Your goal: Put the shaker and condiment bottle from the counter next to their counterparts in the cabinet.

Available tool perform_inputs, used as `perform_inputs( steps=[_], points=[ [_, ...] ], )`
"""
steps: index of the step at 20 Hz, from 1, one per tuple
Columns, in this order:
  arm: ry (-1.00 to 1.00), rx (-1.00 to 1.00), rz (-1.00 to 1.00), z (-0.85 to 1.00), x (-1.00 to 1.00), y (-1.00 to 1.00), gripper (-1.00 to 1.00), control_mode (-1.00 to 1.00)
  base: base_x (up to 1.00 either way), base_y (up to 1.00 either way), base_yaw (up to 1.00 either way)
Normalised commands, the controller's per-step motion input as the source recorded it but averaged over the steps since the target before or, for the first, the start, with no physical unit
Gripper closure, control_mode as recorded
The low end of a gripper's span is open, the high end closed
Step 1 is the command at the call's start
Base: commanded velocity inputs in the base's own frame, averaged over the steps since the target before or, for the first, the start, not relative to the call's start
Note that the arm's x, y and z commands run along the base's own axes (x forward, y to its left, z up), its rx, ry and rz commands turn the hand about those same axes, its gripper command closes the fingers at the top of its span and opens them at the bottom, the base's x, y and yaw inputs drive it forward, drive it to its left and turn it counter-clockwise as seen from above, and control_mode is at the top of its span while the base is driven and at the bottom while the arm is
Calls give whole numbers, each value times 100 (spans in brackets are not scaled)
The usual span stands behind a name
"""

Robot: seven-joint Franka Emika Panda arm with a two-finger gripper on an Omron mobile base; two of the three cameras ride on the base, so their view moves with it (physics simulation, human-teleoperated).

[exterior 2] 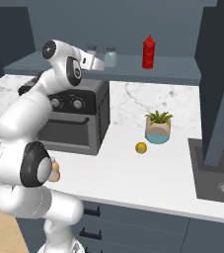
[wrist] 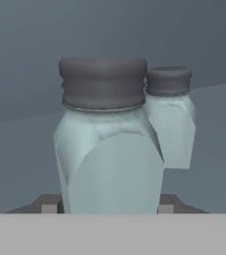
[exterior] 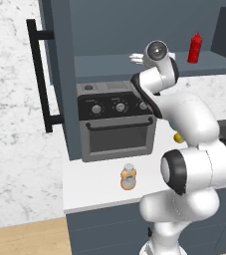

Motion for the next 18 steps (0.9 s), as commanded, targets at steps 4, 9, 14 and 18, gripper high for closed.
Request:
perform_inputs(
  steps=[4,9,14,18],
  points=[
    [-1,0,0,-3,30,-4,100,-100,0,0,0],
    [-1,0,0,-7,24,0,100,-100,0,0,0],
    [0,0,0,-11,22,0,100,-100,0,0,0],
    [0,0,0,-7,15,-1,100,-100,0,0,0]
  ],
)
